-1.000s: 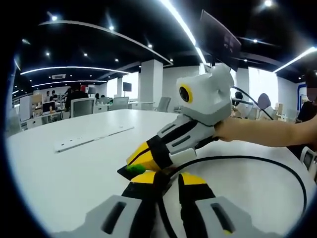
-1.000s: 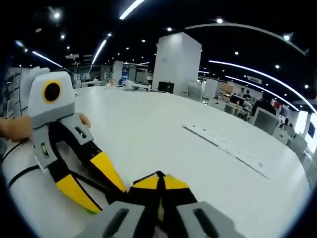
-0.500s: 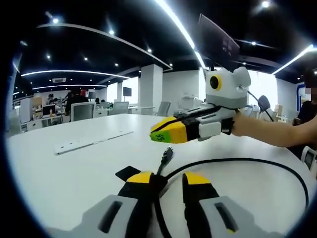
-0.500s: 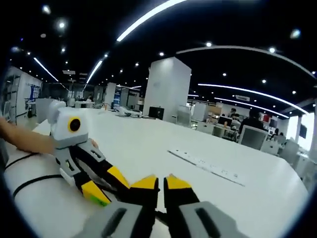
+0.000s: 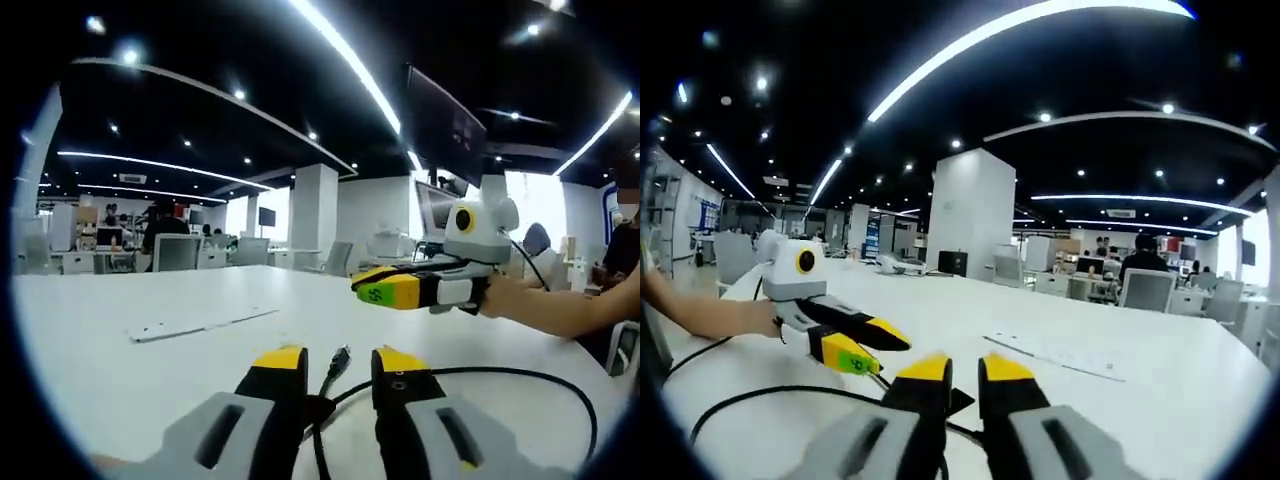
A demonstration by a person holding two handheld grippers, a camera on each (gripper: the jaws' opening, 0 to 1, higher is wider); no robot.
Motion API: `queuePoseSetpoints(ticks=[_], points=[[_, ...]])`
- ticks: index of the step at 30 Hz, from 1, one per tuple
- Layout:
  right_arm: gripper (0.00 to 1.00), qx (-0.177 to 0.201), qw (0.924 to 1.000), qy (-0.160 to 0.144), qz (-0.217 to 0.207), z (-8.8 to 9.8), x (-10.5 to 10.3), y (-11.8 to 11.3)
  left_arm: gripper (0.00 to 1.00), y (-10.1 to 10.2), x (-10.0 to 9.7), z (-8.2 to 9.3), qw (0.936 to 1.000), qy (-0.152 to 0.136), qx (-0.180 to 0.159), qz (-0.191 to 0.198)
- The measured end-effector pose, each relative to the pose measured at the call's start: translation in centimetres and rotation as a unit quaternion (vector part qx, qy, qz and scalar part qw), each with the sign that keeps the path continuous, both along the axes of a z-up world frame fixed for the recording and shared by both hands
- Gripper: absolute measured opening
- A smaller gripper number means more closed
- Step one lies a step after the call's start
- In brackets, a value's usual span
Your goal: Find the charging cable on the desk, coil it up and secure with Velcro.
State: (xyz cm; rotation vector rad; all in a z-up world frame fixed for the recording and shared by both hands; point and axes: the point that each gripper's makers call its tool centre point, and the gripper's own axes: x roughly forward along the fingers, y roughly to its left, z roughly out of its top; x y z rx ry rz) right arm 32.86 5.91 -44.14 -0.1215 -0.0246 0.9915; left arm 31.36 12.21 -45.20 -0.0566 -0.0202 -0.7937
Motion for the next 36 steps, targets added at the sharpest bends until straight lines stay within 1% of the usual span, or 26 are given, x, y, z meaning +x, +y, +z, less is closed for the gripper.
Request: queuePoseSetpoints(ticks=[2, 5, 8, 10, 11, 14, 16, 17, 18, 21, 23, 24, 25, 26, 27, 29, 31, 33, 34, 36], points=[[0.12, 0.009, 0.9999, -0.006, 0.006, 0.5, -1.1, 0.0, 0.26, 0.5, -0.7, 1.4, 0.9995, -0.014, -0.025, 0.011], [0.12, 0.034, 0.9991, -0.020, 0.017, 1.5, -2.8, -0.2, 0.26, 1.3, -2.2, 2.7, 0.9981, -0.031, -0.048, 0.024], [0.12, 0.046, 0.9984, -0.018, 0.028, 1.8, -4.0, -0.5, 0.26, 1.8, -3.2, 3.3, 0.9971, -0.039, -0.058, 0.028], [0.12, 0.055, 0.9978, -0.022, 0.029, 2.0, -5.0, -0.8, 0.26, 2.2, -4.2, 3.9, 0.9961, -0.049, -0.066, 0.033], [0.12, 0.066, 0.9969, -0.031, 0.030, 2.4, -5.5, -1.1, 0.26, 2.4, -4.6, 4.2, 0.9955, -0.053, -0.070, 0.033], [0.12, 0.080, 0.9959, -0.031, 0.031, 2.8, -6.3, -1.7, 0.26, 3.1, -6.1, 5.2, 0.9931, -0.066, -0.091, 0.032], [0.12, 0.085, 0.9955, -0.033, 0.026, 2.9, -6.6, -2.2, 0.26, 3.5, -6.6, 5.7, 0.9919, -0.074, -0.097, 0.035], [0.12, 0.094, 0.9948, -0.036, 0.019, 3.0, -6.8, -2.7, 0.26, 3.8, -7.0, 6.1, 0.9907, -0.085, -0.098, 0.039], [0.12, 0.098, 0.9943, -0.037, 0.018, 3.1, -6.9, -2.9, 0.26, 4.0, -7.2, 6.2, 0.9904, -0.087, -0.100, 0.040], [0.15, 0.110, 0.9930, -0.044, 0.007, 3.4, -7.4, -4.1, 0.26, 5.0, -8.0, 7.2, 0.9858, -0.098, -0.128, 0.046], [0.15, 0.120, 0.9914, -0.052, 0.000, 3.7, -7.8, -4.9, 0.26, 5.4, -8.4, 7.5, 0.9848, -0.100, -0.135, 0.046], [0.15, 0.125, 0.9907, -0.054, -0.003, 4.0, -8.0, -5.2, 0.26, 5.5, -8.6, 7.8, 0.9839, -0.105, -0.137, 0.047], [0.15, 0.132, 0.9893, -0.062, -0.003, 4.5, -8.2, -5.4, 0.26, 5.6, -8.9, 8.0, 0.9829, -0.111, -0.139, 0.050], [0.15, 0.148, 0.9863, -0.072, -0.008, 5.1, -8.5, -5.8, 0.26, 5.7, -9.3, 8.3, 0.9817, -0.117, -0.141, 0.051], [0.15, 0.151, 0.9857, -0.074, -0.010, 5.4, -8.8, -6.0, 0.26, 5.8, -9.6, 8.5, 0.9804, -0.124, -0.144, 0.052], [0.15, 0.164, 0.9816, -0.095, -0.018, 6.2, -9.0, -6.5, 0.27, 6.2, -10.2, 8.6, 0.9779, -0.132, -0.153, 0.055], [0.17, 0.180, 0.9783, -0.101, -0.020, 6.8, -9.2, -6.9, 0.28, 6.5, -10.2, 8.7, 0.9773, -0.136, -0.151, 0.060], [0.19, 0.191, 0.9764, -0.099, -0.022, 7.0, -9.0, -7.0, 0.30, 6.7, -9.9, 8.7, 0.9766, -0.136, -0.153, 0.064], [0.19, 0.192, 0.9762, -0.099, -0.022, 7.0, -9.0, -7.0, 0.31, 6.6, -9.9, 8.7, 0.9765, -0.136, -0.155, 0.063], [0.19, 0.190, 0.9760, -0.103, -0.026, 7.0, -8.8, -7.0, 0.32, 5.9, -9.8, 8.3, 0.9789, -0.129, -0.150, 0.053]])
